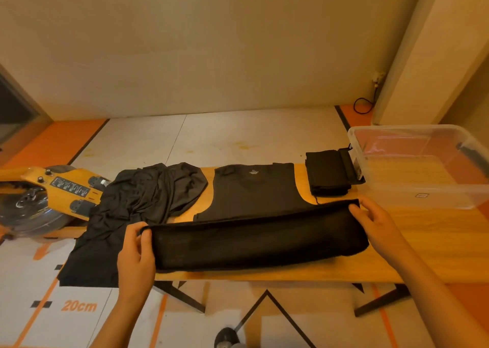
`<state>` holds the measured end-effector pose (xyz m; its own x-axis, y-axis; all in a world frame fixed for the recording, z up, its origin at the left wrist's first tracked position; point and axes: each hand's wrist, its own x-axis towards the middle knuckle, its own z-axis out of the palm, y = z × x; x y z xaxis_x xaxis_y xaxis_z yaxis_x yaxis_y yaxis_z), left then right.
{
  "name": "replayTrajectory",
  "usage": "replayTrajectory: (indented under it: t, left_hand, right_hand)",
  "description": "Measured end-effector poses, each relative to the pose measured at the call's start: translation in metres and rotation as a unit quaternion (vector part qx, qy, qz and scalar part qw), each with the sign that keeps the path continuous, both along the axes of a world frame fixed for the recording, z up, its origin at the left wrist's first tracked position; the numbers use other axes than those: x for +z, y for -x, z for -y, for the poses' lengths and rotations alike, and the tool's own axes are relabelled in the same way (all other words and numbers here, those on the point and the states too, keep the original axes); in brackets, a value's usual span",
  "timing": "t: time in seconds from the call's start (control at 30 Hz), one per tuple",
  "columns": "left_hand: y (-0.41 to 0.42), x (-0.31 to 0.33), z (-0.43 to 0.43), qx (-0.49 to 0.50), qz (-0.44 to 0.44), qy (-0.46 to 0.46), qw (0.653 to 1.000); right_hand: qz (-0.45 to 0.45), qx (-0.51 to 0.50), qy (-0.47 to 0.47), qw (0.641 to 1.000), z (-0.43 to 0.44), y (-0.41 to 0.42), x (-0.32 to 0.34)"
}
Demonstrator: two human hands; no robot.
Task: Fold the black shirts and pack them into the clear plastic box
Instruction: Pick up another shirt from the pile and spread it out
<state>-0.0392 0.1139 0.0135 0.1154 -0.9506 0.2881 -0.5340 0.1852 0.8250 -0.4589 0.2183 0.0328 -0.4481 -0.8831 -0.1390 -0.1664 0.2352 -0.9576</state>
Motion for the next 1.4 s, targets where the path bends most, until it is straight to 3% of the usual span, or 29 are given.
replayTrajectory:
  t: [0.23, 0.77, 0.93, 1.07, 1.23, 1.4]
  left_hand:
    - [0.003, -0.011, 0.0, 0.007, 0.011, -0.033, 0.999]
    - [0.017, -0.012, 0.041, 0.012, 0.012, -0.066, 0.998]
    - [0.044, 0.015, 0.122, 0.009, 0.042, -0.011, 0.999]
    - [0.066, 0.062, 0.205, 0.065, 0.047, 0.059, 0.995]
    - [0.09, 0.167, 0.281, 0.064, -0.064, 0.183, 0.979]
    - [0.098, 0.262, 0.294, 0.057, -0.131, 0.289, 0.947]
  right_hand:
    - [0.043, 0.01, -0.063, 0.997, -0.002, 0.01, -0.016]
    - [0.092, -0.002, -0.067, 0.994, 0.053, 0.016, -0.023]
    - [0.06, -0.042, 0.013, 0.997, 0.12, 0.021, 0.01]
    - [0.012, -0.076, 0.113, 0.991, 0.189, 0.035, 0.059]
    - [-0.029, -0.108, 0.266, 0.958, 0.264, 0.042, 0.157]
    - [-0.068, -0.14, 0.361, 0.92, 0.285, 0.043, 0.245]
